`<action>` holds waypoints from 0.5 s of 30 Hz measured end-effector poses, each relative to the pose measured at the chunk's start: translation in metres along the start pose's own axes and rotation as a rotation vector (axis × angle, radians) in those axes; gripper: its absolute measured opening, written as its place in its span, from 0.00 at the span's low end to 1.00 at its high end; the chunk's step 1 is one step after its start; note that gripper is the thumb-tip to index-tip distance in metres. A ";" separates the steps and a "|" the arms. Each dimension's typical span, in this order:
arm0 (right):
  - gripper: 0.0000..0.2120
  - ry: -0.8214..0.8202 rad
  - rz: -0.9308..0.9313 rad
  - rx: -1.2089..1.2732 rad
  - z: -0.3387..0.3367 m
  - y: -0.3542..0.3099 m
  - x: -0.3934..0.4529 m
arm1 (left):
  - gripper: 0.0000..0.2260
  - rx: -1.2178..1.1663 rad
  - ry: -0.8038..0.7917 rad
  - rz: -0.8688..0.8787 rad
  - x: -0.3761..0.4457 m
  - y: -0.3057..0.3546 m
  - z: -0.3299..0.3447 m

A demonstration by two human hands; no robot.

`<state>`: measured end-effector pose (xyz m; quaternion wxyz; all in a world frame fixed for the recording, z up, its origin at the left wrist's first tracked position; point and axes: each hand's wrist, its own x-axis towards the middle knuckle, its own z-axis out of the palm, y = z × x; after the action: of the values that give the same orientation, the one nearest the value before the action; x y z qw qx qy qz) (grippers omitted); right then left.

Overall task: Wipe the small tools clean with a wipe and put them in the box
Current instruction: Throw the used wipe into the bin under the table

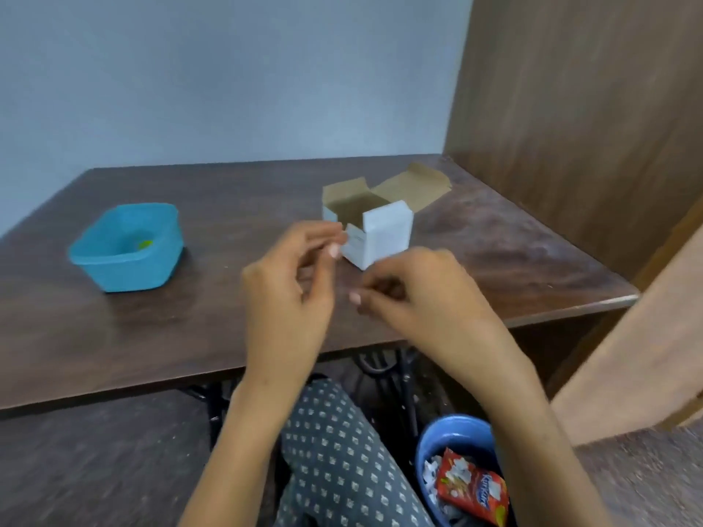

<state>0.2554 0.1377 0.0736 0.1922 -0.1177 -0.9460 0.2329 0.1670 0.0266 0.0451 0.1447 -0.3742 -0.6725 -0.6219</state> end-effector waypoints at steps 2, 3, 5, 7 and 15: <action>0.07 0.163 -0.053 0.193 0.024 -0.017 0.032 | 0.07 0.071 0.117 -0.015 0.010 -0.016 -0.028; 0.06 0.221 -0.078 0.285 0.038 -0.025 0.048 | 0.07 0.113 0.173 -0.028 0.015 -0.026 -0.042; 0.03 0.266 -0.115 0.399 0.066 -0.032 0.077 | 0.06 0.224 0.274 -0.048 0.020 -0.046 -0.066; 0.05 0.220 -0.141 0.441 0.094 -0.038 0.102 | 0.08 0.399 0.379 -0.055 0.023 -0.065 -0.091; 0.27 -0.101 -0.222 0.310 0.158 -0.069 0.141 | 0.47 0.588 0.266 -0.395 0.033 -0.122 -0.152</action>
<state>0.0532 0.0593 0.0213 0.1845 0.0300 -0.9145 0.3589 0.0202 -0.1003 0.0060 0.2092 -0.0957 -0.8567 -0.4616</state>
